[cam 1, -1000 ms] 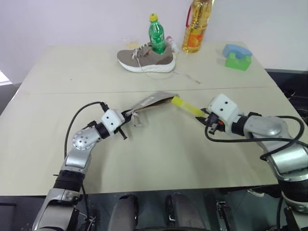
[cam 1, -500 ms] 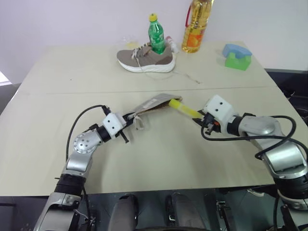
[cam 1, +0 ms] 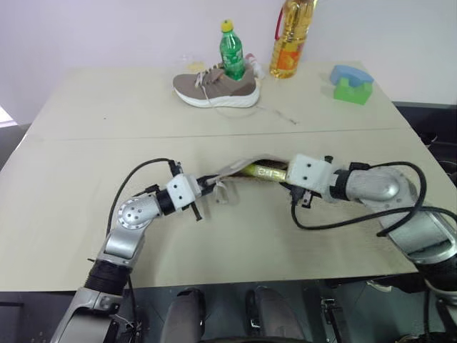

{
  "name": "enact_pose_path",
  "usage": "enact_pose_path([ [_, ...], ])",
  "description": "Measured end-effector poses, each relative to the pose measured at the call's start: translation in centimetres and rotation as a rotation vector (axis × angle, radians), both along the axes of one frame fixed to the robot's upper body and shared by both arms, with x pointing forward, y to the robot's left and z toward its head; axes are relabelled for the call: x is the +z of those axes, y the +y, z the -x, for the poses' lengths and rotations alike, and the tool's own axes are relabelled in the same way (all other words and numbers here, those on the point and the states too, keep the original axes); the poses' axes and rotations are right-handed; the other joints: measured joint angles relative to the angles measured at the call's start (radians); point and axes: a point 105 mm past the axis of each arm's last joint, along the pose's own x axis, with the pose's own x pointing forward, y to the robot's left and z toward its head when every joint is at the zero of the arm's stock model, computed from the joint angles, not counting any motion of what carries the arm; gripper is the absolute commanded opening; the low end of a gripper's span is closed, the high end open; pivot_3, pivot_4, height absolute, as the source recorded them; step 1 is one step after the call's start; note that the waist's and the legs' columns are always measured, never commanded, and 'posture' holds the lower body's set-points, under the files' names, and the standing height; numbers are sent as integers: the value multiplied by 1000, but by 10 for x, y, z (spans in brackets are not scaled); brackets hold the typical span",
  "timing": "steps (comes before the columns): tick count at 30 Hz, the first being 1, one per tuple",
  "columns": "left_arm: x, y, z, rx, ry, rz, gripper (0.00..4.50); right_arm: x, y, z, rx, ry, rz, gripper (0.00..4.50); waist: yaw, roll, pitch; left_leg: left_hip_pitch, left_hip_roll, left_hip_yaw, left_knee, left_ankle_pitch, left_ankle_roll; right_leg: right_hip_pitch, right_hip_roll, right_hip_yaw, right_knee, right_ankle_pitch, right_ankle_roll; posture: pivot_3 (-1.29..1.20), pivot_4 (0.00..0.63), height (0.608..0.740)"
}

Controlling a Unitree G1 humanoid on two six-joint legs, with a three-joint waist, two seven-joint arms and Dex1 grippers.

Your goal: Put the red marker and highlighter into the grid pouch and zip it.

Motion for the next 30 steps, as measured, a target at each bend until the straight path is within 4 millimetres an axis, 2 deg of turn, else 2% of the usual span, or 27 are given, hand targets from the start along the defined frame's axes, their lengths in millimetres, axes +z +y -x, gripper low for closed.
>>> enact_pose_path([
  [5,-2,-5,4,-32,23,-23,0,-3,13,4,96,-39,85,839,1,0,0,0,0,0,0,0,0,0,0,0,0,0,0,0,150,740],
  [9,-3,-5,4,-38,30,-29,0,-6,21,8,129,-1,58,2832,1,0,0,0,0,0,0,0,0,0,0,0,0,0,0,0,150,740],
  [12,-2,-6,4,-37,40,-21,0,0,26,8,130,-6,22,4353,1,0,0,0,0,0,1,0,0,0,0,0,0,0,0,0,150,740],
  [14,1,-6,3,-27,74,21,0,16,28,3,106,-32,-52,4473,1,0,0,0,0,0,1,0,0,0,0,0,0,0,0,0,150,740],
  [16,4,-6,-1,1,121,90,0,41,30,-1,78,-49,-201,4473,1,0,0,0,0,-1,1,0,0,0,0,0,1,0,0,0,150,740],
  [19,6,-7,-6,29,179,162,0,69,27,5,66,-31,-375,4473,5,0,0,0,0,-2,1,0,0,2,-1,0,0,0,0,0,150,740],
  [20,9,-8,-10,45,193,198,0,70,26,9,72,9,-433,4473,9,0,0,0,0,-2,1,0,0,2,-1,0,0,0,0,0,150,740],
  [24,21,-18,-21,79,226,299,0,55,36,30,106,206,-576,4473,20,0,0,0,-1,-2,2,0,0,2,-1,0,0,0,0,0,150,740],
  [27,26,-20,-26,93,226,334,0,41,45,28,48,288,-683,4473,17,0,0,0,0,-2,2,0,0,2,0,0,1,0,0,0,150,740],
  [30,26,-23,-28,100,232,354,0,31,61,16,-39,354,-849,4473,13,0,0,0,0,-2,2,0,0,2,1,0,1,0,0,0,150,740],
])
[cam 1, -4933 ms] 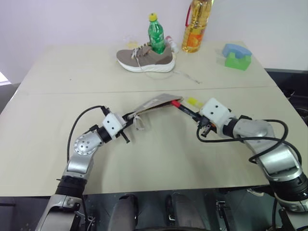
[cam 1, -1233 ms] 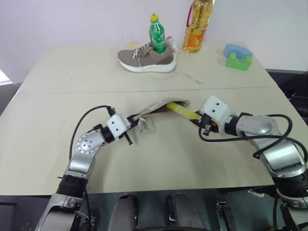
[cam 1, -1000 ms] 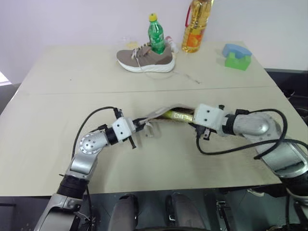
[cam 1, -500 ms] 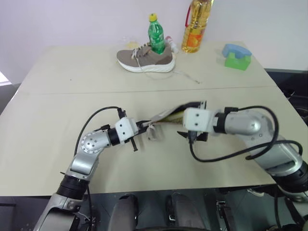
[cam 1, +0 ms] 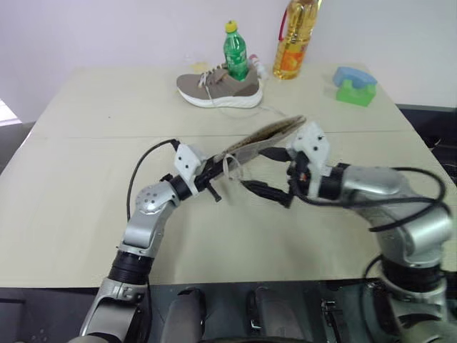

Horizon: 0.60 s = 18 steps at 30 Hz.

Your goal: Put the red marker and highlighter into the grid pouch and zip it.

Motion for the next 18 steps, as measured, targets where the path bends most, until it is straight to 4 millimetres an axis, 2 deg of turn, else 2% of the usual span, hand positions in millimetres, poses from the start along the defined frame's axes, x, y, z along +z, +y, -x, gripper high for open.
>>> enact_pose_path([
  [3,0,-2,0,0,3,9,0,-15,7,-13,-80,108,-73,4473,2,0,0,-1,0,0,0,0,0,0,0,0,0,0,0,0,150,740],
  [6,0,-1,-1,4,2,5,0,-20,11,-19,-110,148,-102,3733,6,0,0,-1,0,0,0,0,0,0,-1,0,-1,0,0,0,150,740],
  [9,0,-2,0,3,1,5,0,-20,16,-19,-101,174,-143,2136,6,0,0,-1,0,0,0,0,0,0,-1,0,-1,0,0,0,150,740],
  [13,-1,0,0,8,-7,-6,0,-18,11,-19,-100,176,-138,122,5,0,0,-1,0,0,0,0,0,0,-1,0,-1,0,0,0,150,740],
  [18,-4,5,-1,28,-36,-51,0,-13,-1,-22,-117,144,-85,46,4,0,0,-1,0,0,-1,0,0,-1,0,0,-1,0,0,0,150,740],
])
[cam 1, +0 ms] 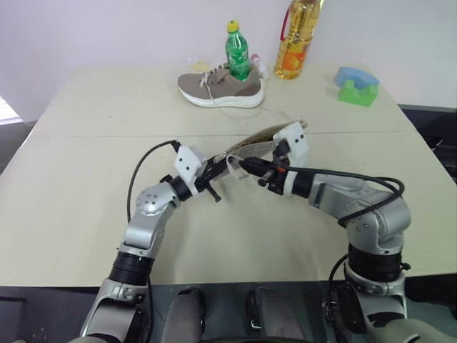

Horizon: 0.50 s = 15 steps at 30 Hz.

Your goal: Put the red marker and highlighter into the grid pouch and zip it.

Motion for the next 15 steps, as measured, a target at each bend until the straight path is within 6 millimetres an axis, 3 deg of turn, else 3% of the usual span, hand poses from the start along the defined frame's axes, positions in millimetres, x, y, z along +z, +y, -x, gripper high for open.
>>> enact_pose_path([
  [7,-6,18,-3,35,-101,-139,0,27,-35,-13,-102,-120,110,46,-1,0,0,0,0,0,-1,0,0,-1,0,0,0,0,0,0,150,740],
  [12,-7,35,-2,42,-161,-212,0,49,-96,-32,-320,-187,220,46,4,0,0,0,0,1,-1,0,0,-1,-1,0,-1,0,0,0,150,740],
  [15,-7,38,-2,48,-174,-215,0,53,-111,-35,-372,-194,235,46,2,0,0,0,0,2,-2,0,0,-1,0,0,-1,0,0,0,150,740],
])
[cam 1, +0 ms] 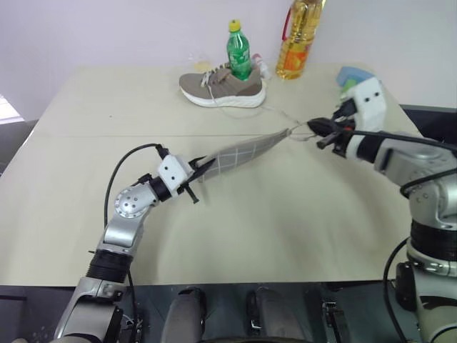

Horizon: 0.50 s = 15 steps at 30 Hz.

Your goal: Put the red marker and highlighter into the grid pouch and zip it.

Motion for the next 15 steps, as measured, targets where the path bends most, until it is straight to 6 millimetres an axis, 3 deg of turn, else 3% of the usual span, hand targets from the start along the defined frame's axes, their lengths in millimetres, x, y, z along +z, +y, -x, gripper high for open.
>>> enact_pose_path([
  [7,-5,1,4,-16,9,6,0,-22,-9,2,-7,52,70,46,-4,0,0,0,0,0,0,0,0,0,0,0,0,0,0,0,150,740],
  [8,-6,1,5,-24,23,13,0,-25,-9,5,5,59,86,284,-3,0,0,0,0,0,0,0,0,0,0,0,0,0,0,0,150,740],
  [10,-9,3,9,-44,66,31,739,-32,-7,13,52,90,112,924,-4,0,0,0,1,0,0,0,0,0,0,0,0,0,0,0,150,740],
  [15,-30,21,12,-9,235,38,3058,-53,-6,31,137,141,139,3425,-14,0,0,0,1,-1,0,0,0,0,0,0,0,0,0,0,150,740],
])
